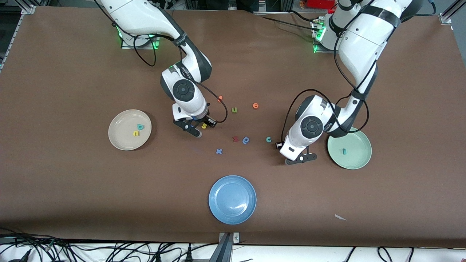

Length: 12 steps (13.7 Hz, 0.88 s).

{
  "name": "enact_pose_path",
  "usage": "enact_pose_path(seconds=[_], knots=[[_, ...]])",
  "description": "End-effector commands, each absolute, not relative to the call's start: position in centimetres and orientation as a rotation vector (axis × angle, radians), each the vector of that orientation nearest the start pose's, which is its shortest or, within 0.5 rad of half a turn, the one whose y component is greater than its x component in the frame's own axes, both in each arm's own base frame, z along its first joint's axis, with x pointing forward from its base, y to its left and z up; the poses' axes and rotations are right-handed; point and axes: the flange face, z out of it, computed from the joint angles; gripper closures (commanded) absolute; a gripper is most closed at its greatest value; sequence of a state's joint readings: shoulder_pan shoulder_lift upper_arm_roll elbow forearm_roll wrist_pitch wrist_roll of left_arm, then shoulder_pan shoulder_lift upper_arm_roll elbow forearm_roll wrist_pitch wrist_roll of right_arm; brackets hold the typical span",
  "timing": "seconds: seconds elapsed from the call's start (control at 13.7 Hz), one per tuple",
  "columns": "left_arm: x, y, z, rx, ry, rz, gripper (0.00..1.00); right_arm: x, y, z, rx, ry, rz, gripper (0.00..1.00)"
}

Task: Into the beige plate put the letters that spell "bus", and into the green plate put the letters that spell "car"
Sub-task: 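Place the yellow a on the green plate while the right gripper grasps yellow s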

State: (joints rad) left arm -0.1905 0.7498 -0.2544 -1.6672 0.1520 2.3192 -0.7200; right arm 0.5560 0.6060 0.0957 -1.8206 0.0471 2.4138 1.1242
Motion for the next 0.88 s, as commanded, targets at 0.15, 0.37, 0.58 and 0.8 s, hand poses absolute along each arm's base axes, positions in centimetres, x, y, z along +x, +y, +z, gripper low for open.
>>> enact_pose_path(seconds=[0.15,0.37,0.58,0.8], knots=[[62.4,-25.3,19.1,-3.142,-0.261,0.116,0.82,52.1,38.1,19.4,-3.007,0.762,0.101,0.42],[64.4,-19.4,23.2,-3.123,-0.094,0.164,0.82,52.2,38.3,18.4,-2.998,0.747,0.070,0.46],[65.2,-14.0,24.8,-3.101,0.082,0.270,0.82,52.1,38.0,17.9,-3.012,0.741,0.069,0.46],[65.3,-8.8,23.9,-3.031,0.252,0.323,0.82,52.1,38.0,17.4,-3.022,0.730,0.068,0.53]])
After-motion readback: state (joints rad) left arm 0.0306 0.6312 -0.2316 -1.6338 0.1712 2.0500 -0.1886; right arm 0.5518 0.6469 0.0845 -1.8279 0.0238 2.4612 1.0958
